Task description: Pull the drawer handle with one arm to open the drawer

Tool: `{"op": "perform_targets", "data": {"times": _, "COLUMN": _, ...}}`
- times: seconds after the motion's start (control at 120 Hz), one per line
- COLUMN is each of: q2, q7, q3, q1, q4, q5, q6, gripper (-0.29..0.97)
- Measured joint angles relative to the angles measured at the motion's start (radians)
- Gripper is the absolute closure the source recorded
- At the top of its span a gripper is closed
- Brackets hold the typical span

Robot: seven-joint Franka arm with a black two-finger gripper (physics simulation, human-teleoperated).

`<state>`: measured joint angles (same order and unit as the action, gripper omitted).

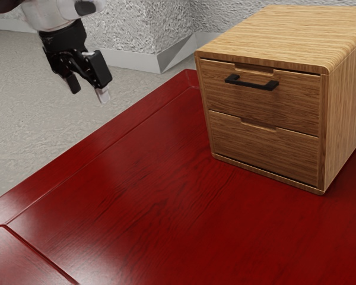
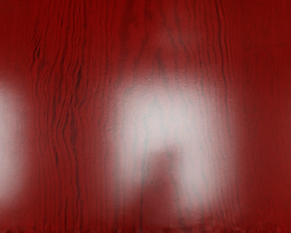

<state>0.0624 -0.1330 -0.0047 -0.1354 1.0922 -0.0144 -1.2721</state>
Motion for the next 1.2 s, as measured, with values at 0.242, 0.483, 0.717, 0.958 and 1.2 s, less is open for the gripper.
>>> {"op": "perform_targets", "data": {"times": 0.242, "q2": 0.027, "q7": -0.059, "q3": -0.094, "q1": -0.016, "q4": -0.008, "q5": -0.123, "q6": 0.084, "gripper": 0.0}}
{"op": "perform_targets", "data": {"times": 0.483, "q2": -0.244, "q7": -0.356, "q3": -0.133, "q1": 0.026, "q4": 0.454, "q5": -0.186, "q6": -0.198, "gripper": 0.0}}
{"op": "perform_targets", "data": {"times": 0.717, "q2": -0.332, "q7": -0.786, "q3": -0.17, "q1": 0.004, "q4": 0.687, "q5": -0.119, "q6": -0.698, "gripper": 0.0}}
{"op": "perform_targets", "data": {"times": 0.958, "q2": -0.295, "q7": -1.093, "q3": -0.226, "q1": 0.007, "q4": 0.698, "q5": -0.057, "q6": -0.983, "gripper": 0.04}}
{"op": "perform_targets", "data": {"times": 1.2, "q2": -0.189, "q7": -1.283, "q3": -0.228, "q1": 0.016, "q4": 0.631, "q5": 0.017, "q6": -1.081, "gripper": 0.25}}
